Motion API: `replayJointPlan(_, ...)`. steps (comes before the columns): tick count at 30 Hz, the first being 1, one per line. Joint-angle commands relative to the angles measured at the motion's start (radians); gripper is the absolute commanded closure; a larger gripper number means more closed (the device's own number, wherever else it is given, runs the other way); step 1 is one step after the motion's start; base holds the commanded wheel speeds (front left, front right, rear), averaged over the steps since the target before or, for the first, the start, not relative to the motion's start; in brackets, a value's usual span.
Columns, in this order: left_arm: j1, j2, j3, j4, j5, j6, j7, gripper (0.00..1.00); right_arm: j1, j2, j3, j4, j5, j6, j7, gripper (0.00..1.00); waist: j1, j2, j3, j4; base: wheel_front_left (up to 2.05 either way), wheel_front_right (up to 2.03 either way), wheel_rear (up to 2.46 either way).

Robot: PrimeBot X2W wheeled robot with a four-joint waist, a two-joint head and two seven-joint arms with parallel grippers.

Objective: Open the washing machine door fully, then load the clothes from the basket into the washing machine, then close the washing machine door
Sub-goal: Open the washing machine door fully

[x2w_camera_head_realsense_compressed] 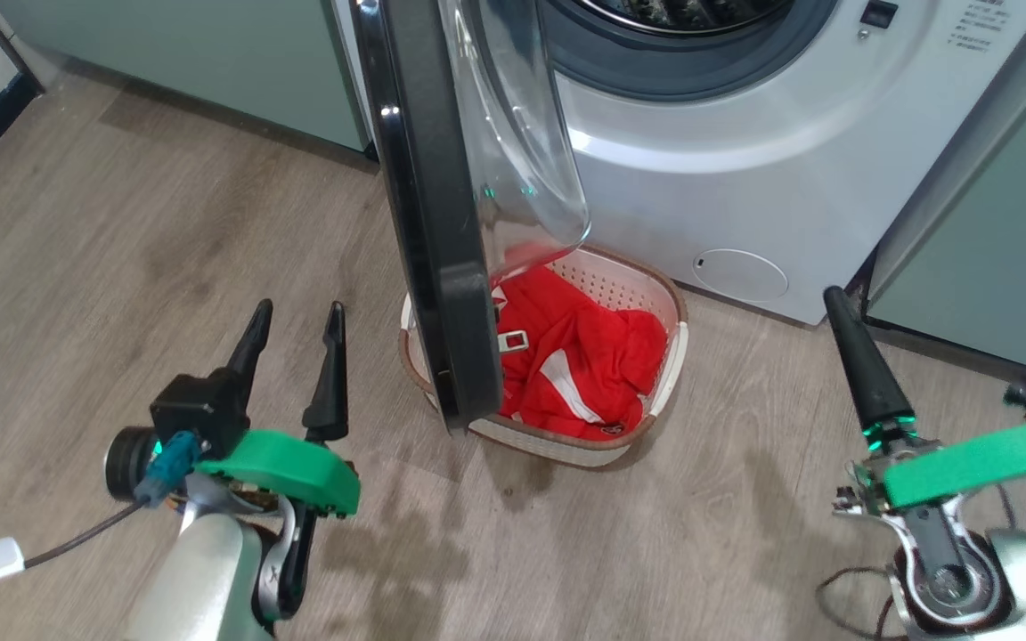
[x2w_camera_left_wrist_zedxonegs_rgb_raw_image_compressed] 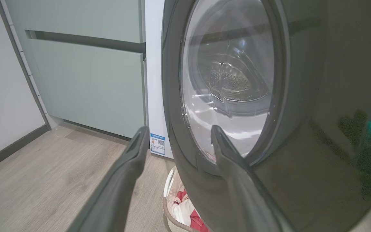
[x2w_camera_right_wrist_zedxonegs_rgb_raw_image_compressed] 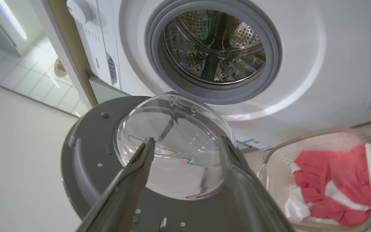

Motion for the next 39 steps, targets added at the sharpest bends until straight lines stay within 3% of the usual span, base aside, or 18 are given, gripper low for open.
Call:
replayJointPlan(1,-0.016,0.024,0.04,-0.037,-0.009,0.008,-0.002,0.0,-0.059,-0.027,0.041,-0.05,-0.087,0.001,-0.052,0.0,0.0,0.0,-0.003,-0.002,0.0,0.0,0.0)
replayJointPlan(4,-0.014,0.028,0.041,-0.04,-0.01,0.012,0.001,0.0,-0.089,-0.086,0.076,-0.037,-0.335,0.001,-0.19,0.0,0.0,0.0,-0.008,-0.004,0.0,0.0,0.0)
replayJointPlan(7,-0.012,0.033,0.041,-0.045,-0.011,0.016,0.004,0.0,-0.122,-0.099,0.081,-0.01,-0.553,0.001,-0.294,0.0,0.0,0.0,-0.011,-0.006,0.0,0.0,0.0)
replayJointPlan(12,-0.011,0.039,0.042,-0.046,-0.013,0.019,0.004,0.0,-0.157,-0.067,0.066,0.028,-0.867,0.001,-0.333,0.0,0.0,0.0,-0.009,-0.005,0.0,0.0,0.0)
replayJointPlan(16,-0.012,0.04,0.036,-0.042,-0.012,0.022,0.003,0.0,-0.148,-0.028,0.072,0.083,-1.021,0.001,-0.34,0.0,0.0,0.0,-0.011,0.003,0.0,0.0,0.0)
replayJointPlan(23,-0.005,0.044,0.035,-0.032,-0.014,0.028,0.001,0.0,-0.124,0.013,0.104,0.159,-1.131,0.001,-0.348,0.0,0.0,0.0,-0.022,0.002,0.0,0.0,0.0)
replayJointPlan(39,-0.006,0.053,0.029,-0.004,-0.021,0.036,-0.002,0.0,-0.131,0.036,0.11,0.208,-1.143,0.001,-0.351,0.0,0.0,0.0,-0.028,-0.007,0.0,0.0,0.0)
